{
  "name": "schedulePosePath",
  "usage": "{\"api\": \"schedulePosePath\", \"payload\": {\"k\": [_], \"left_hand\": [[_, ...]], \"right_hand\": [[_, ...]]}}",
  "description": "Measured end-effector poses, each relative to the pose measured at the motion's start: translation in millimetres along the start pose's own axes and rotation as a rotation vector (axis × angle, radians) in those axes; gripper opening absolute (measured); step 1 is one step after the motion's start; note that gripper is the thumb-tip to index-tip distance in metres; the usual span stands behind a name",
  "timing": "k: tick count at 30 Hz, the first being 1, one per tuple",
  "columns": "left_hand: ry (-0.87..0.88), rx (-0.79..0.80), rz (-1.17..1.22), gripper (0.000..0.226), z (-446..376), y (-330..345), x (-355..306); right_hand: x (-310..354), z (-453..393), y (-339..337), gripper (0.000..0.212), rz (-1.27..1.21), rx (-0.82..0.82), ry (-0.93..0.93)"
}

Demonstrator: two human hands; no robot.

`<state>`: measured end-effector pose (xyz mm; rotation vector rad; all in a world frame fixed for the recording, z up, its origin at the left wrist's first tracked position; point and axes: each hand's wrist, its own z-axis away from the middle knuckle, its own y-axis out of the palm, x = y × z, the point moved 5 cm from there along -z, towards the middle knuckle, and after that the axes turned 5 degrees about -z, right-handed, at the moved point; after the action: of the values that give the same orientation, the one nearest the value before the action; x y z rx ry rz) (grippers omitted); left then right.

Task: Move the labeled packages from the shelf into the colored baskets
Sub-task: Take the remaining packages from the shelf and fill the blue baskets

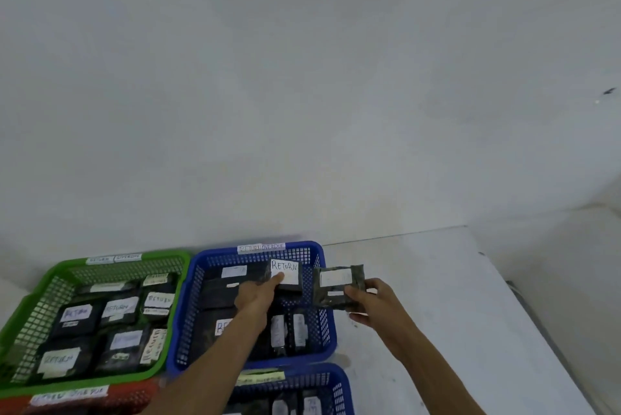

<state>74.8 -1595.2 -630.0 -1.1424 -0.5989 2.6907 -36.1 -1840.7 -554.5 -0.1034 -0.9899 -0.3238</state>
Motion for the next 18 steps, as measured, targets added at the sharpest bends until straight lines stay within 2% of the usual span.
{"api": "schedulePosePath", "payload": {"k": [2, 5, 10, 16, 18], "left_hand": [[-0.021, -0.004, -0.045, 0.067, -12, 11, -2], [-0.025, 0.014, -0.063, 0.056, -27, 24, -7], [0.041, 0.051, -0.224, 0.042, -45, 38, -18], [0.366, -0.056, -0.804, 0.033, -44, 44, -38], [0.440, -0.108, -0.905, 0.029, -37, 41, -45]], "right_hand": [[2, -14, -3, 0.031, 0.022, 0.015, 0.016], [2, -33, -5, 0.032, 0.064, 0.040, 0.037], [6, -58, -7, 0.035, 0.115, 0.075, 0.047], [3, -78, 0, 0.038, 0.135, 0.095, 0.059], [1, -82, 3, 0.038, 0.147, 0.089, 0.054]]}}
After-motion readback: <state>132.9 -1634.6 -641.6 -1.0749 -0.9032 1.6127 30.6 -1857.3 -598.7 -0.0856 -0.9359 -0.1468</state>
